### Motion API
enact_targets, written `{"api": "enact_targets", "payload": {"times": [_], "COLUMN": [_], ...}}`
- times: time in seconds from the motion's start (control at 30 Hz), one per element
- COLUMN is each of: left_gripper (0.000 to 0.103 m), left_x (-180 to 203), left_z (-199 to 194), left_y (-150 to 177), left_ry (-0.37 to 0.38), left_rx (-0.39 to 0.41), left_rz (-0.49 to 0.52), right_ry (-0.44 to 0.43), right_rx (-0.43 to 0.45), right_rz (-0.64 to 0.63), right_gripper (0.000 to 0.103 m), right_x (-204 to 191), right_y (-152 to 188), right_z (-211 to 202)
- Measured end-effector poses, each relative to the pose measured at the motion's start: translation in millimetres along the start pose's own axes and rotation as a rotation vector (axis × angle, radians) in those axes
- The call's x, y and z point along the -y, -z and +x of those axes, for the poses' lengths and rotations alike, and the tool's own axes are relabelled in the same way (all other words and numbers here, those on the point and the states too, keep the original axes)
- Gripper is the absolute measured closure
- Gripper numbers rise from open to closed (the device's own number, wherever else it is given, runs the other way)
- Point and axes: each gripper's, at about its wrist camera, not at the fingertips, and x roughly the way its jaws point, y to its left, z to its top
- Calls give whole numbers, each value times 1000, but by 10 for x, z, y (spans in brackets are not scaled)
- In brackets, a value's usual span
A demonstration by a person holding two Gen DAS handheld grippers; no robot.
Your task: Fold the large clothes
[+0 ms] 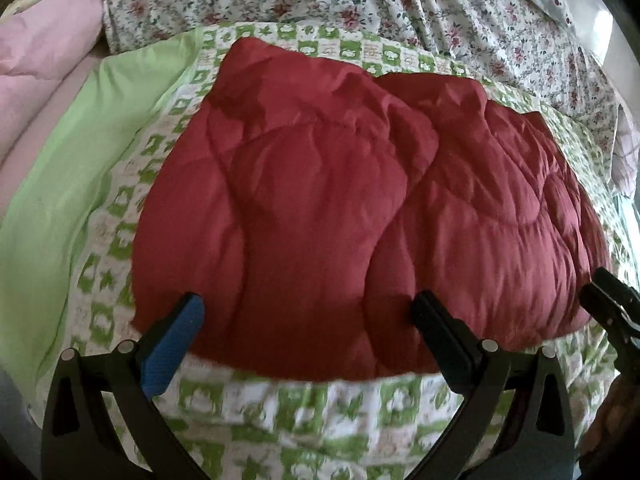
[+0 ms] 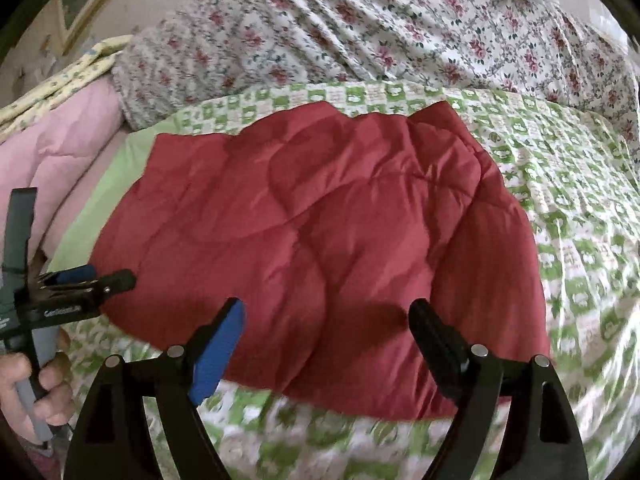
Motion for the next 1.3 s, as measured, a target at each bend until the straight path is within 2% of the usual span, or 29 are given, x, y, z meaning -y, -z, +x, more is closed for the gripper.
{"api": "enact_targets", "payload": {"times": [0.17, 0.5, 0.87, 1.07, 1.3], "left_gripper": [0, 0, 0, 0, 0], "left_x": [29, 40, 62, 39, 44], "left_z": [-78, -205, -411, -589, -867], "left_y": [165, 436, 596, 619, 465], "left_ry": [-53, -76, -147, -194, -197], "left_rx": [-2, -6, 36, 83, 138], "left_rz": [52, 96, 149, 196, 235], "right_ry": [2, 10, 24, 47, 67], "right_rx": [-8, -26, -81, -74, -16], "right_rz": [-20, -46, -143, -201, -265], "right_gripper": [18, 18, 18, 17, 14], "right_x": [-69, -172, -357, -389, -406], "right_y": [176, 391, 604, 576, 307], "right_z": [-102, -267, -343, -521, -862]}}
